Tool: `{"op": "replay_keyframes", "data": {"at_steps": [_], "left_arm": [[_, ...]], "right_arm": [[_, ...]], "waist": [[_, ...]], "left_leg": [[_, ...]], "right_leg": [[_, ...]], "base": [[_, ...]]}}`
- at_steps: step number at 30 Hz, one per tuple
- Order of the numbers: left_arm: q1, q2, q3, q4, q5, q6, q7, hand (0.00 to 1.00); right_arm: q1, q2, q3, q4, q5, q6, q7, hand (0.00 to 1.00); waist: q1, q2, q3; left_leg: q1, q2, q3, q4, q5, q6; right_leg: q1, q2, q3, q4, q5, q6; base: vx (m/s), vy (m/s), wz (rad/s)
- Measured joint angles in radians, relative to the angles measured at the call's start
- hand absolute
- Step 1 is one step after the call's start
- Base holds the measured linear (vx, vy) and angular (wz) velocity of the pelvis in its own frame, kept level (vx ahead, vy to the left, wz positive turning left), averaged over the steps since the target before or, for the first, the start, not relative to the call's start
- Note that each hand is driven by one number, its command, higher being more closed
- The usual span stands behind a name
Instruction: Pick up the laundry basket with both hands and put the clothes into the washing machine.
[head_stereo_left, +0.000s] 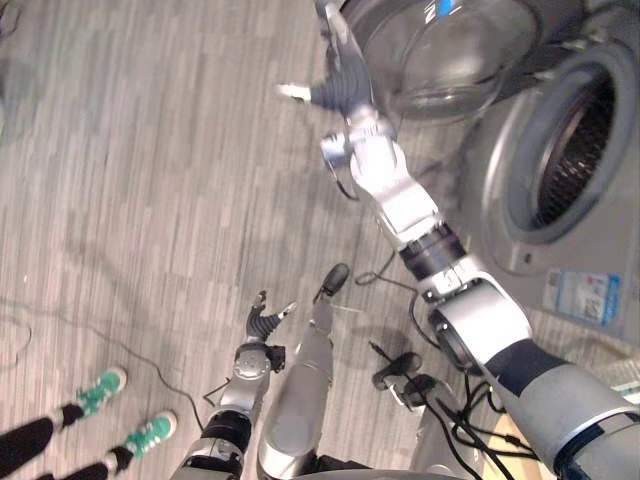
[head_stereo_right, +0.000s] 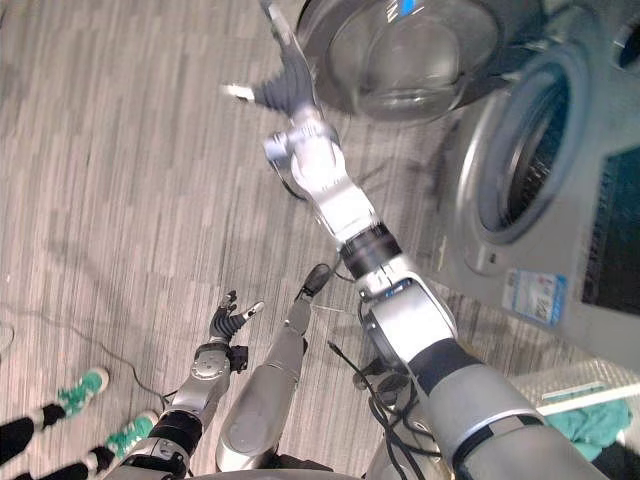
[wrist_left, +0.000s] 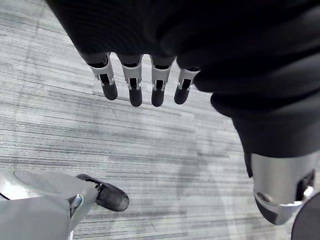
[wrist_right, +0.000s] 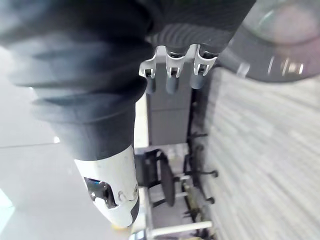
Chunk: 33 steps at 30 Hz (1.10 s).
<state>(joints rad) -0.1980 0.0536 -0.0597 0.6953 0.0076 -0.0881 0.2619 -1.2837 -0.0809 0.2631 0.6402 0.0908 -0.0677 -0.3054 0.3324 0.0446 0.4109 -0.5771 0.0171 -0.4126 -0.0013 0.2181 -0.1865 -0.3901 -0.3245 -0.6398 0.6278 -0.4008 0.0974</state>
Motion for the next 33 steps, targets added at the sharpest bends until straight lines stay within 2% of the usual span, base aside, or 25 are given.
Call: {"op": "replay_keyframes", "data": {"at_steps": [3,5,7,8,9,13,15,16,18,20,23,25,28,29,31,33], "left_arm": [[-0.013,0.006,-0.001,0.001,0.000,0.001,0.001,0.00],[-0.026,0.024,-0.001,0.002,0.000,0.004,0.002,0.00],[-0.048,0.051,-0.013,0.001,0.000,0.005,0.002,0.00],[-0.062,0.059,-0.017,0.002,0.000,0.006,0.001,0.00],[-0.091,0.078,-0.025,0.002,0.003,0.007,0.001,0.00],[-0.274,0.155,-0.027,0.030,0.003,0.021,0.003,0.00],[-0.435,0.250,-0.027,0.095,0.000,0.026,0.008,0.00],[-0.471,0.280,-0.027,0.113,0.000,0.025,0.008,0.00],[-0.609,0.410,-0.038,0.189,-0.001,0.027,0.016,0.00],[-0.680,0.494,-0.047,0.208,0.000,0.027,0.023,0.00],[-0.771,0.583,-0.040,0.208,0.003,0.034,0.024,0.00],[-0.819,0.637,0.017,0.197,0.019,0.043,0.026,0.00],[-0.822,0.677,0.124,0.188,0.051,0.085,0.043,0.00],[-0.818,0.677,0.132,0.185,0.055,0.085,0.045,0.00],[-0.806,0.684,0.239,0.175,0.081,0.118,0.052,0.00],[-0.806,0.685,0.274,0.173,0.088,0.129,0.053,0.00]], "right_arm": [[0.071,-0.056,0.000,-0.077,0.032,0.003,-0.002,0.00],[0.178,-0.085,0.013,-0.179,0.047,0.001,0.005,0.00],[0.325,-0.109,0.044,-0.262,0.066,-0.003,0.031,0.00],[0.369,-0.121,0.056,-0.282,0.066,-0.004,0.037,0.00],[0.464,-0.145,0.063,-0.325,0.071,-0.005,0.065,0.00],[0.737,-0.175,0.083,-0.389,0.073,-0.007,0.156,0.00],[0.867,-0.166,0.088,-0.380,0.054,-0.006,0.202,0.00],[0.888,-0.159,0.087,-0.374,0.053,-0.006,0.208,0.00],[0.948,-0.141,0.059,-0.333,0.018,-0.007,0.225,0.00],[1.001,-0.133,0.020,-0.331,-0.023,-0.012,0.224,0.00],[1.086,-0.134,-0.065,-0.361,-0.066,-0.025,0.223,0.00],[1.165,-0.130,-0.136,-0.446,-0.070,-0.032,0.217,0.00],[1.267,-0.103,-0.220,-0.599,-0.074,-0.046,0.205,0.00],[1.275,-0.100,-0.225,-0.612,-0.074,-0.046,0.203,0.00],[1.311,-0.071,-0.233,-0.678,-0.071,-0.059,0.192,0.00],[1.331,-0.057,-0.236,-0.711,-0.062,-0.065,0.190,0.00]], "waist": [[-0.006,-0.006,0.003],[-0.033,-0.024,0.016],[-0.079,-0.048,0.031],[-0.094,-0.051,0.034],[-0.130,-0.053,0.035],[-0.205,-0.077,0.048],[-0.246,-0.102,0.061],[-0.258,-0.109,0.065],[-0.304,-0.130,0.072],[-0.322,-0.144,0.079],[-0.321,-0.152,0.081],[-0.323,-0.165,0.082],[-0.318,-0.188,0.087],[-0.318,-0.191,0.088],[-0.316,-0.212,0.088],[-0.318,-0.221,0.089]], "left_leg": [[0.005,0.023,0.034,0.000,0.001,0.001],[0.019,0.053,0.090,0.000,0.001,0.001],[0.043,0.076,0.153,-0.001,0.003,0.004],[0.046,0.081,0.172,-0.001,0.006,0.008],[0.047,0.089,0.194,-0.003,0.009,0.012],[0.056,0.125,0.291,-0.025,0.017,0.022],[0.059,0.141,0.354,-0.027,0.018,0.025],[0.060,0.144,0.369,-0.027,0.019,0.027],[0.059,0.155,0.420,-0.027,0.013,0.043],[0.055,0.161,0.457,-0.027,0.003,0.057],[0.021,0.179,0.511,-0.022,-0.004,0.067],[-0.022,0.195,0.546,-0.004,-0.013,0.074],[-0.103,0.239,0.572,0.091,-0.060,0.065],[-0.108,0.244,0.576,0.099,-0.065,0.062],[-0.173,0.279,0.579,0.165,-0.088,0.055],[-0.194,0.288,0.578,0.181,-0.091,0.054]], "right_leg": [[-0.022,0.025,0.046,-0.027,0.027,-0.003],[-0.041,0.054,0.105,-0.062,0.065,-0.013],[-0.052,0.079,0.180,-0.090,0.100,-0.013],[-0.056,0.084,0.196,-0.096,0.111,-0.016],[-0.070,0.097,0.223,-0.110,0.129,-0.018],[-0.133,0.136,0.317,-0.132,0.176,-0.027],[-0.170,0.163,0.374,-0.148,0.210,-0.032],[-0.176,0.167,0.388,-0.154,0.219,-0.032],[-0.199,0.186,0.432,-0.188,0.257,-0.028],[-0.212,0.200,0.469,-0.224,0.290,-0.022],[-0.230,0.224,0.506,-0.316,0.361,-0.010],[-0.243,0.244,0.531,-0.399,0.421,-0.008],[-0.256,0.273,0.551,-0.489,0.489,-0.014],[-0.259,0.274,0.555,-0.495,0.494,-0.014],[-0.285,0.302,0.554,-0.518,0.515,-0.024],[-0.298,0.310,0.554,-0.518,0.517,-0.026]], "base": [[-0.05,0.017,-0.45],[-0.07,0.022,-0.92],[-0.09,0.029,-0.97],[-0.10,0.035,-0.89],[-0.09,0.031,-0.62],[-0.10,0.007,-0.85],[-0.08,-0.035,-0.79],[-0.07,-0.019,-0.72],[-0.06,0.014,-0.61],[-0.02,0.030,-0.58],[0.00,0.053,-0.57],[0.02,0.038,-0.44],[0.01,-0.022,-0.41],[0.00,-0.022,-0.38],[-0.02,-0.034,-0.27],[-0.01,-0.030,-0.11]]}}
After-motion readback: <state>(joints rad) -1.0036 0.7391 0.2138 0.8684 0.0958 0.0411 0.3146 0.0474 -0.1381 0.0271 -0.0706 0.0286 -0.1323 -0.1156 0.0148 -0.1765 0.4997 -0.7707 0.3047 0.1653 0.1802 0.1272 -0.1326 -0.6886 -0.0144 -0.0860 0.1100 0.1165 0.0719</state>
